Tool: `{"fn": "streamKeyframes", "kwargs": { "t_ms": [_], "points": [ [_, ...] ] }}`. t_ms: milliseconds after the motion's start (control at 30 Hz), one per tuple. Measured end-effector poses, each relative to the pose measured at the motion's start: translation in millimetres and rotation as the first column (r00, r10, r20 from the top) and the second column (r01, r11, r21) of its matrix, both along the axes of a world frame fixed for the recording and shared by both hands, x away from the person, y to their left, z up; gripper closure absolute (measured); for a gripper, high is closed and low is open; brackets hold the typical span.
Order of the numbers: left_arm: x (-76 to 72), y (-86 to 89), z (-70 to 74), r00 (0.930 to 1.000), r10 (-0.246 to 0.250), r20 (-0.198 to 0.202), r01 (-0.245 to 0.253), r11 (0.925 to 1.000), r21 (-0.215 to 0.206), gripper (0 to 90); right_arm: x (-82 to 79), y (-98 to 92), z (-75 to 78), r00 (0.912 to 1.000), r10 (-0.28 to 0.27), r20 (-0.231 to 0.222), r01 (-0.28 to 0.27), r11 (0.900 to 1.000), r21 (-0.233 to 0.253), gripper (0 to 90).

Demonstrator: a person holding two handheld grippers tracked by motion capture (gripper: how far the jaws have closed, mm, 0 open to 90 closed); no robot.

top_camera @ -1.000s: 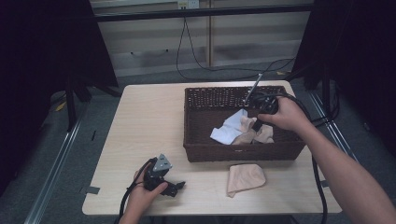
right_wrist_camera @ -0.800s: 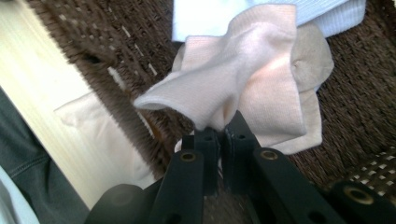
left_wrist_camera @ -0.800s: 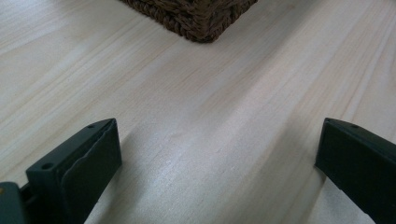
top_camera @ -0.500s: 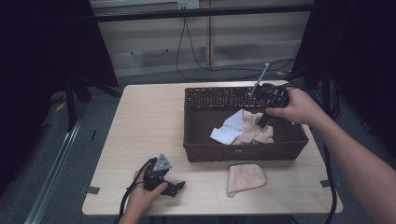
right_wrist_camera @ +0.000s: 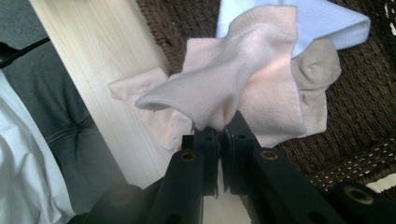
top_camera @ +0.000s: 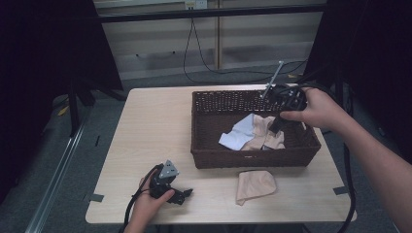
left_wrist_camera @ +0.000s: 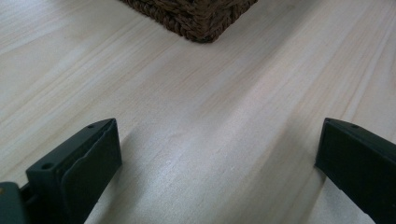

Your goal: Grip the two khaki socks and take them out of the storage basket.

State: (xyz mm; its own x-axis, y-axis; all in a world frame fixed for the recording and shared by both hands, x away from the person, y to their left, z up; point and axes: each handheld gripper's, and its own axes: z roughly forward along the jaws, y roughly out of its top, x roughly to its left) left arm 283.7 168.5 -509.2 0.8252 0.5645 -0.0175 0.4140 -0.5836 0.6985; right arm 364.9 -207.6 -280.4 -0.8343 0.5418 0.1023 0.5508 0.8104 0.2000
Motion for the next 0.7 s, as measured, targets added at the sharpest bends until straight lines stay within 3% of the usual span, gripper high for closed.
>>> {"fn": "streamKeyframes", "kwargs": {
  "t_ms": [500,700],
  "points": [
    [0.0,-0.1,-0.1,1.0000,0.000,0.000,0.000,1.0000,-0.001,0.0,-22.8,8.1,11.5,0.9970,0.077,0.005,-0.077,0.997,0.030,85.9],
    [0.0,-0.1,-0.1,1.0000,0.000,-0.001,0.000,1.0000,-0.002,0.0,-31.9,9.5,6.1,0.9949,0.101,0.000,-0.101,0.994,0.035,85.9]
  ]
}}
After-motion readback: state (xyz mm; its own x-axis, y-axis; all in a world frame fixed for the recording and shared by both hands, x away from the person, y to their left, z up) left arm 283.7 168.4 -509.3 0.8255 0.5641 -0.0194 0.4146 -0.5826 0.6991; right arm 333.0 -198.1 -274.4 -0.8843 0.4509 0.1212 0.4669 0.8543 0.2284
